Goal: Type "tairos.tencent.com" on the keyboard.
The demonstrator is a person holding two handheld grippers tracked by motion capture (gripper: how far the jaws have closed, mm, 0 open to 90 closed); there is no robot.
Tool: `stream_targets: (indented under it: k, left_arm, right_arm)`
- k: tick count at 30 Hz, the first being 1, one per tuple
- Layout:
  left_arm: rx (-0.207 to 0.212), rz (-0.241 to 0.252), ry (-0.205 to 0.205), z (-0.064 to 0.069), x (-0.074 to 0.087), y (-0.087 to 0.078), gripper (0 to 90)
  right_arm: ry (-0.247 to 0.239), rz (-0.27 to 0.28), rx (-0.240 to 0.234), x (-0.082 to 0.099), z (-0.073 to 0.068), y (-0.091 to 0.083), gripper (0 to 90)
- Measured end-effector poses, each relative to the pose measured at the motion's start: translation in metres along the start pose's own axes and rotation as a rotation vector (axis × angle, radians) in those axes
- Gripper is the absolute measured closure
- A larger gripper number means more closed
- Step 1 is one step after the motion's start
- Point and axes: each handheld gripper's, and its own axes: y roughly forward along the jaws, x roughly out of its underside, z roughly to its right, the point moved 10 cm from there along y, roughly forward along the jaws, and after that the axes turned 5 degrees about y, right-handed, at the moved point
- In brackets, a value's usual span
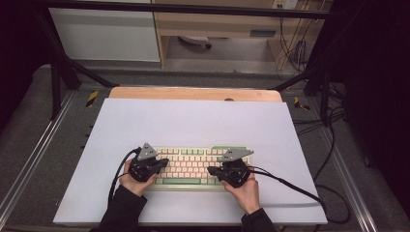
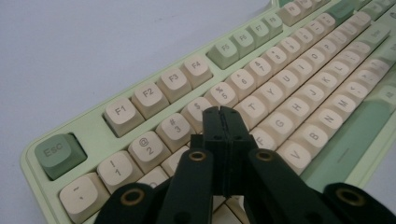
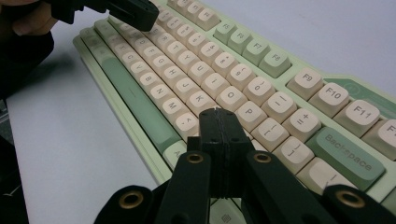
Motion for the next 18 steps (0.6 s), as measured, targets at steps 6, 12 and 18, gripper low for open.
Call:
stream_targets:
  k: [6,12,18]
  left_arm:
    - [0.008,0.013,0.008,0.001,-0.001,-0.01,90.0]
    - [0.006,0.023,-0.006,-0.003,0.002,-0.017,90.0]
    - [-0.001,0.026,-0.006,-0.006,0.009,-0.026,90.0]
  right_arm:
    - [0.005,0.006,-0.006,-0.001,-0.002,0.001,90.0]
    - [0.009,0.006,-0.019,-0.001,-0.005,0.003,90.0]
    - [0.0,0.004,-0.025,-0.004,-0.01,0.007,90.0]
